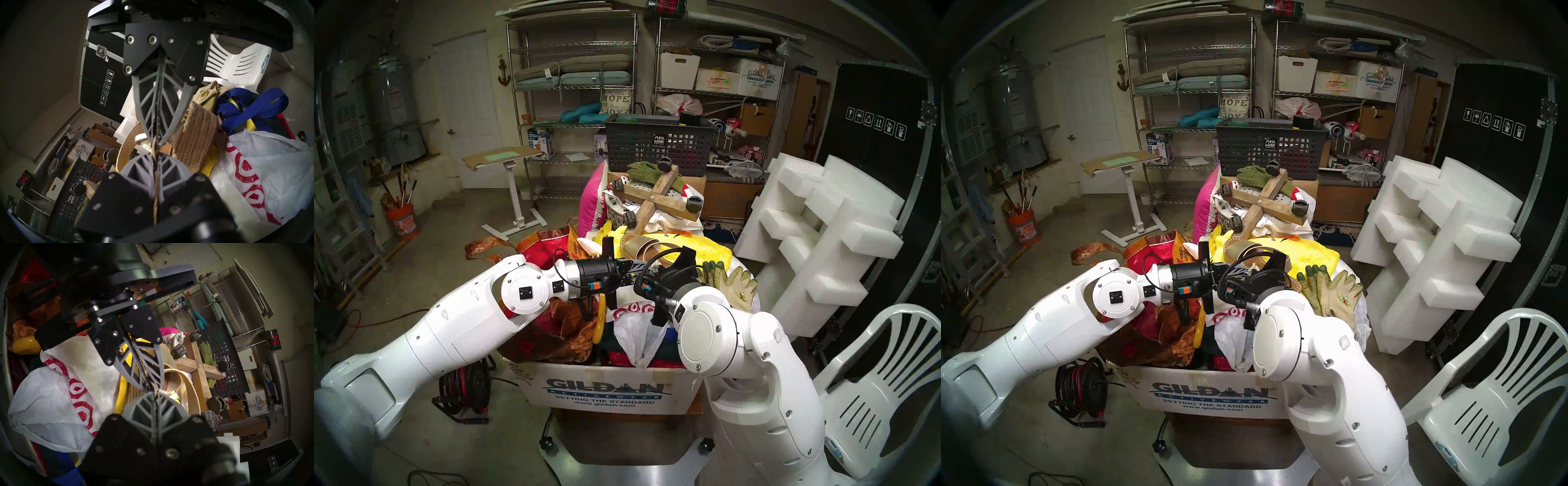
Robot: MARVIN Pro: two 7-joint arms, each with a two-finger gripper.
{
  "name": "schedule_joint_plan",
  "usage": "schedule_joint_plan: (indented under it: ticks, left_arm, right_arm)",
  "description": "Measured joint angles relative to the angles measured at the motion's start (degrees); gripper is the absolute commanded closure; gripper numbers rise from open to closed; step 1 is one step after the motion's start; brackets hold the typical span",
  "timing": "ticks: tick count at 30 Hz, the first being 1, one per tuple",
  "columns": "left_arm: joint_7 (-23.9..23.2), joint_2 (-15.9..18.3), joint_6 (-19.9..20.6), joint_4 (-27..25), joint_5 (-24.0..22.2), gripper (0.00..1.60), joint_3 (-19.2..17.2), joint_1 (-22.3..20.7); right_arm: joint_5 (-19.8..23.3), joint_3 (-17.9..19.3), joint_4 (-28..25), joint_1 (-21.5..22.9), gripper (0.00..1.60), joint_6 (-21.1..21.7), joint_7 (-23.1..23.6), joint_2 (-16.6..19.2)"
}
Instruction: Unbuckle a shoe
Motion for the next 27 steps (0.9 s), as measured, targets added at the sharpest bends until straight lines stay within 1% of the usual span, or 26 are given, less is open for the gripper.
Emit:
schedule_joint_plan:
  ticks: [1,2,3,5,6,8,9,10,12,15,16,17,18,20,21,23,25,26,27]
  left_arm:
    - [0.0,-0.1,0.0,0.0,0.1,0.89,0.0,-0.1]
    - [0.0,-0.1,0.0,0.1,0.1,0.89,0.0,-0.1]
    - [0.0,-0.2,0.0,0.1,0.2,0.73,0.0,-0.1]
    - [0.1,-0.3,0.0,0.1,0.7,0.24,0.1,-0.2]
    - [0.1,-0.3,0.0,0.2,0.9,0.35,0.1,-0.2]
    - [0.2,-0.4,0.0,0.3,1.5,0.33,0.1,-0.3]
    - [0.2,-0.4,0.0,0.3,1.6,0.33,0.1,-0.3]
    - [0.2,-0.4,0.0,0.4,1.8,0.29,0.1,-0.4]
    - [0.2,-0.5,0.0,0.5,2.1,0.31,0.1,-0.5]
    - [0.2,-0.5,-0.1,0.6,2.4,0.26,0.0,-0.6]
    - [0.2,-0.5,-0.2,0.7,2.5,0.28,0.0,-0.6]
    - [0.2,-0.5,-0.3,0.7,2.5,0.35,0.0,-0.6]
    - [0.2,-0.6,-0.4,0.8,2.6,0.45,0.0,-0.7]
    - [0.2,-0.6,-0.5,0.9,2.8,0.75,0.0,-0.7]
    - [0.2,-0.6,-0.5,0.9,2.9,0.84,0.0,-0.7]
    - [0.2,-0.6,-0.6,1.1,3.2,0.86,0.0,-0.7]
    - [0.2,-0.6,-0.7,1.3,3.6,0.99,0.0,-0.8]
    - [0.3,-0.6,-0.8,1.3,3.7,0.99,-0.1,-0.8]
    - [0.3,-0.6,-0.8,1.4,3.8,1.07,-0.1,-0.9]
  right_arm:
    - [0.4,0.4,0.0,0.1,1.60,0.2,0.1,-0.3]
    - [0.6,0.5,0.0,0.1,1.60,0.2,0.2,-0.3]
    - [0.8,0.7,0.0,0.1,1.60,0.3,0.3,-0.4]
    - [2.1,1.8,0.0,0.4,1.60,0.7,1.2,-0.9]
    - [2.8,2.4,0.0,0.5,1.60,0.9,1.8,-1.1]
    - [4.5,4.1,-0.1,0.8,1.60,1.6,4.0,-1.5]
    - [4.8,4.4,-0.1,0.8,1.60,1.7,4.4,-1.6]
    - [5.5,5.2,-0.2,1.0,1.60,2.1,5.5,-1.8]
    - [6.7,6.4,-0.2,1.4,1.60,2.6,7.4,-2.1]
    - [8.4,8.0,-0.2,1.9,1.60,3.5,9.8,-2.6]
    - [9.1,8.7,-0.2,2.1,1.60,3.8,10.9,-2.8]
    - [9.6,9.2,-0.2,2.2,1.60,4.1,11.5,-3.0]
    - [10.5,10.1,-0.1,2.5,1.60,4.5,12.8,-3.3]
    - [11.6,11.2,-0.1,2.9,1.60,5.2,13.2,-3.7]
    - [12.1,11.7,-0.1,3.1,1.60,5.5,13.0,-3.8]
    - [13.3,12.9,-0.1,3.6,1.60,6.3,12.2,-4.2]
    - [14.4,13.9,-0.1,4.2,1.60,7.1,11.4,-4.3]
    - [14.8,14.1,-0.1,4.4,1.60,7.3,11.1,-4.3]
    - [15.1,14.4,-0.1,4.6,1.60,7.6,10.9,-4.3]
